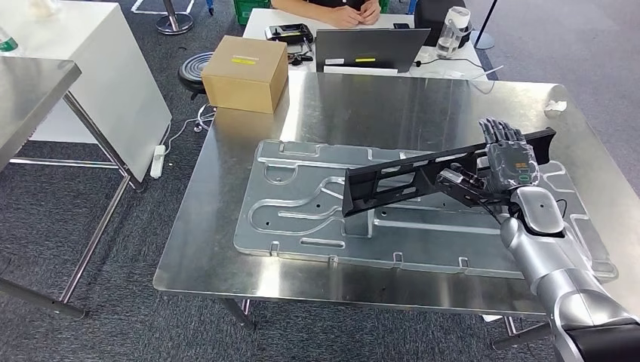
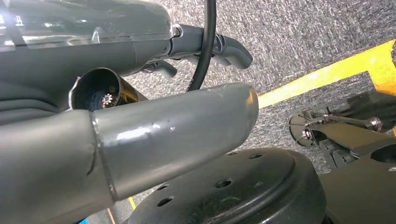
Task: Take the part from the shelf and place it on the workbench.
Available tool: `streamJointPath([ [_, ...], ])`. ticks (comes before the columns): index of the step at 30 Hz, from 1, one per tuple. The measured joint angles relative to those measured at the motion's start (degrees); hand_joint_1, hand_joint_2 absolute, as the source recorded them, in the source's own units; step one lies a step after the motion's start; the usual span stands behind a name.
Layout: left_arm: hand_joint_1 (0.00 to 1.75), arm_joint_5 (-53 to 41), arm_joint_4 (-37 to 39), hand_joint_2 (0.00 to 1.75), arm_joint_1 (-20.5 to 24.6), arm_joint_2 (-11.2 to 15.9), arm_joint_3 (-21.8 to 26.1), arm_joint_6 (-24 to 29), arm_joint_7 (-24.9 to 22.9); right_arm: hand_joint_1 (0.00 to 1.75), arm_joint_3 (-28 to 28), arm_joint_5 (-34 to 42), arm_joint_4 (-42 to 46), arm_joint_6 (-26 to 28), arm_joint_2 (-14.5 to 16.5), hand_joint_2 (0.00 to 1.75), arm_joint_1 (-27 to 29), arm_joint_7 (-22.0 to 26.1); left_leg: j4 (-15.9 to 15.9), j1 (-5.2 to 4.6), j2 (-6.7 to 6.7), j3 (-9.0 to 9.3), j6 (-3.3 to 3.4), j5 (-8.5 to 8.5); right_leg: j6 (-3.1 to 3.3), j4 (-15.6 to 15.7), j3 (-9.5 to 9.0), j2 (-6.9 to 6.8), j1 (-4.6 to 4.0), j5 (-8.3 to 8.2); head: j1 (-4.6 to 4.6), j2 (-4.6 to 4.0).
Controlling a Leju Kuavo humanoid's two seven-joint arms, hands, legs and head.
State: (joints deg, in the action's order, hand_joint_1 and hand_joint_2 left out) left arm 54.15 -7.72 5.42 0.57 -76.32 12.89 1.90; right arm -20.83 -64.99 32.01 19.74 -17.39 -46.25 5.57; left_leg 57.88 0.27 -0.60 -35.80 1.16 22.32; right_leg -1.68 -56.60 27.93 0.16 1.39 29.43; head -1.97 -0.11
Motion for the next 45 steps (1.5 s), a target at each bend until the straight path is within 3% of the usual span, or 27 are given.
streamJointPath([
  [8, 0.0, 0.1, 0.0, 0.0, -0.1, 0.1, 0.0, -0.1, 0.0, 0.0, 0.1, -0.3, 0.1, -0.2, -0.4, 0.0, -1.9, 0.6, 0.0, -0.03, 0.05, -0.04, 0.03, -0.04, -0.02, 0.0, 0.02, -0.03, 0.04, -0.02, -0.01, 0.0],
  [21, 0.0, 0.9, 0.0, 0.0, -0.1, 0.3, -0.5, -0.1, 0.3, 0.0, 0.2, 1.3, 7.1, -2.0, -1.1, 0.0, -1.5, 0.2, 0.0, -0.05, -0.01, -0.39, -0.03, -0.02, 0.04, 0.0, 0.37, -0.09, 0.05, 0.05, 0.0, 0.0],
  [37, 0.0, 1.7, 0.1, 0.0, -0.2, 1.0, -1.8, -0.2, -0.1, 0.0, 3.1, 3.1, 1.1, 4.0, -3.0, 0.0, -0.1, 2.0, 0.0, -0.05, -0.05, -0.54, -0.02, -0.01, 0.05, 0.0, 0.41, -0.13, 0.03, 0.05, 0.0, 0.0],
  [45, 0.0, 3.1, 0.1, 0.0, -0.1, 1.0, -1.9, -0.1, 1.6, 0.0, 3.1, 0.8, 11.3, 1.5, -1.6, 0.0, 4.4, 0.9, 0.0, -0.03, -0.06, -0.55, -0.02, -0.01, 0.08, 0.0, 0.41, -0.15, 0.0, 0.08, 0.0, 0.0],
])
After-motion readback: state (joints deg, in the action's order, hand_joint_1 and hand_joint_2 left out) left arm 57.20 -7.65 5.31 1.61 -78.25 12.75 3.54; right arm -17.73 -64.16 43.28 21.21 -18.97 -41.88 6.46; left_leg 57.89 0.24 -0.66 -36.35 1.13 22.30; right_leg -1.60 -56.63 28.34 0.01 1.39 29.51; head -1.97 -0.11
